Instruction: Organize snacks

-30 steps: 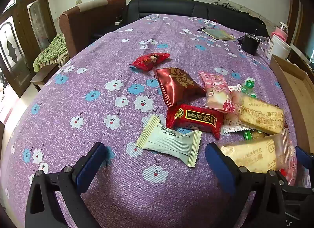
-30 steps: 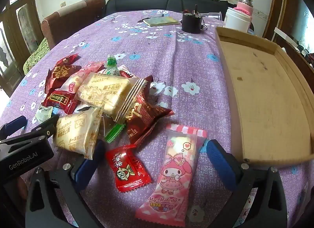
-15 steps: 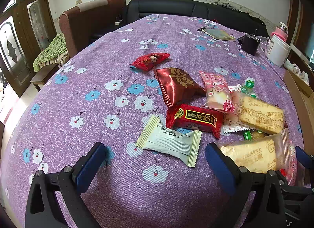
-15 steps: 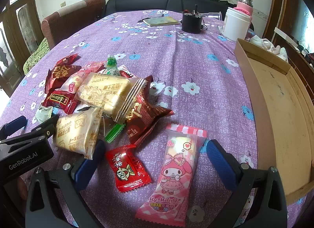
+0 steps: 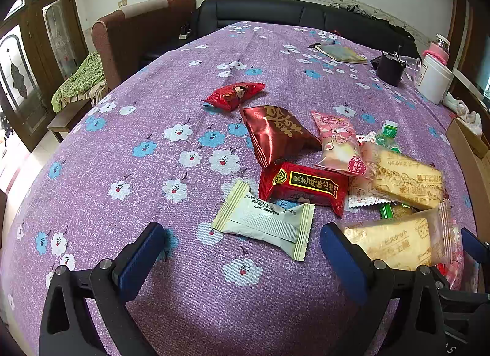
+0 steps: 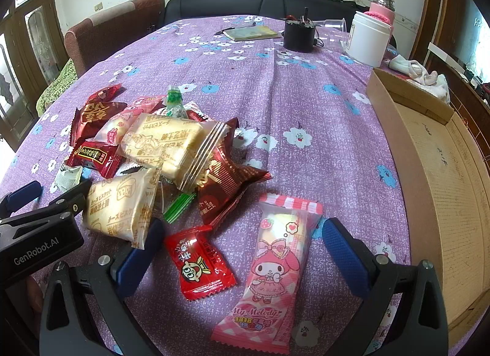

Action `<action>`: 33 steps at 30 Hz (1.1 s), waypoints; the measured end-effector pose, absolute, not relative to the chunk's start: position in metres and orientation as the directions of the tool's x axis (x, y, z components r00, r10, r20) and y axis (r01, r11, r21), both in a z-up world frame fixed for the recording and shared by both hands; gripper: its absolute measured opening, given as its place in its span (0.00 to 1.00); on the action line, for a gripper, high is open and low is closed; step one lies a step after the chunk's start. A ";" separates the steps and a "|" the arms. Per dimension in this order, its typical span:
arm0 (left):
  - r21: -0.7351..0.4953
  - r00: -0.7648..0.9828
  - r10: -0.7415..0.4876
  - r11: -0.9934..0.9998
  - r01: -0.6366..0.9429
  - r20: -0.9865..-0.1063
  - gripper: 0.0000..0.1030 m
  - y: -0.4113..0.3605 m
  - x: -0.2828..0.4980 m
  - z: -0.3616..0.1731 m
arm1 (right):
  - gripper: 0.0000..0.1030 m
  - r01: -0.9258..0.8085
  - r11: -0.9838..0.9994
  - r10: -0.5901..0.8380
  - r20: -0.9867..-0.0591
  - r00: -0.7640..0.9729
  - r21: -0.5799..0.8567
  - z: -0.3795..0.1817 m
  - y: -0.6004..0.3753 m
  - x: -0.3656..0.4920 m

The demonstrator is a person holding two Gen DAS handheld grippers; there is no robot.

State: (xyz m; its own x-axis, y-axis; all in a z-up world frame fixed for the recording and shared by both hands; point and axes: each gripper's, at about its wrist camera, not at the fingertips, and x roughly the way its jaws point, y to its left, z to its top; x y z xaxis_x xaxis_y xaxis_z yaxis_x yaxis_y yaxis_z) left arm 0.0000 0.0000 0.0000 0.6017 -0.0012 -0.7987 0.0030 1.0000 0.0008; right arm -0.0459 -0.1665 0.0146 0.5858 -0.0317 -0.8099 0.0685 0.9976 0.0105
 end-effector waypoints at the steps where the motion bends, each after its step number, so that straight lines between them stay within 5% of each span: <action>1: 0.001 0.602 -0.001 1.000 0.003 -0.799 1.00 0.000 0.000 0.000 | 1.00 0.069 0.998 -0.032 -0.810 0.586 0.010 0.015 -0.167 -0.046; 17: 0.001 0.602 -0.001 1.000 0.003 -0.799 1.00 0.000 0.000 0.000 | 1.00 0.057 0.998 -0.029 -0.811 0.584 0.005 0.016 -0.163 -0.048; 33: 0.001 0.602 -0.001 1.000 0.003 -0.799 1.00 0.000 0.000 0.000 | 1.00 -0.098 0.974 0.222 -0.776 0.590 0.204 0.066 -0.193 -0.068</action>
